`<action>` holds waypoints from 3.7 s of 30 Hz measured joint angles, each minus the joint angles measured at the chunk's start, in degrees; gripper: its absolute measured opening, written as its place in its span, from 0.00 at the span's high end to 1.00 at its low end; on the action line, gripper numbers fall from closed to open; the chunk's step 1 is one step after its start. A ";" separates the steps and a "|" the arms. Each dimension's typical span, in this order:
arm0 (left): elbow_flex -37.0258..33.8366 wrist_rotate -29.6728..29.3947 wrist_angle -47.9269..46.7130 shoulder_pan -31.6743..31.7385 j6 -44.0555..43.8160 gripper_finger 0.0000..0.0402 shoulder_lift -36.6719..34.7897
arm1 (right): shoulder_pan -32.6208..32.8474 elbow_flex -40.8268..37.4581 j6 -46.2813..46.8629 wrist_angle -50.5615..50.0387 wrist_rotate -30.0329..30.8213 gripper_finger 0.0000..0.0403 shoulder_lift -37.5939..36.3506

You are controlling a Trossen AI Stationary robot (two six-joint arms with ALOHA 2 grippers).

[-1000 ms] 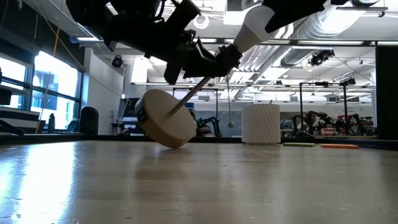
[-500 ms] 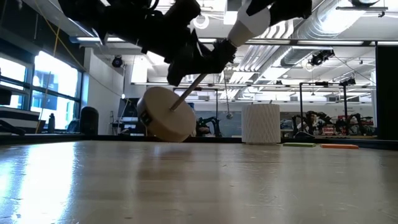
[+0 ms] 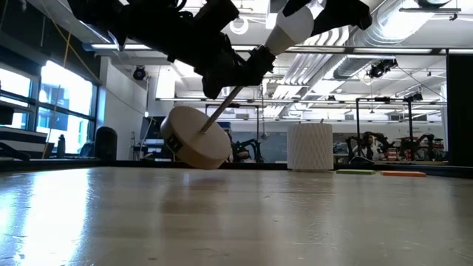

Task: Screw lightbulb
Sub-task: Insert the light bulb into the lamp

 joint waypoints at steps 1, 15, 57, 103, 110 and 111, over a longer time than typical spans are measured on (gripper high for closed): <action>0.00 0.01 0.00 0.00 -0.01 0.65 0.00 | -0.16 0.00 -0.78 0.01 -0.50 0.34 -0.03; 0.22 1.11 0.50 0.04 -1.20 0.65 -0.09 | -0.34 0.00 -5.48 -0.14 -1.95 0.30 -3.27; 0.61 -2.70 0.61 0.50 -3.94 0.65 -0.07 | -7.34 0.00 4.92 0.01 -7.39 0.29 -2.87; -0.31 23.35 -7.42 3.36 -7.43 0.65 -0.07 | 13.69 0.59 -80.23 -7.78 -0.68 0.30 -1.96; -0.33 27.03 -7.75 3.23 -8.68 0.65 -0.07 | 13.41 0.59 -92.81 -9.74 8.44 0.30 6.10; -0.33 27.27 -7.72 3.23 -8.70 0.65 -0.07 | 13.41 0.59 -93.35 -9.76 9.67 0.30 6.86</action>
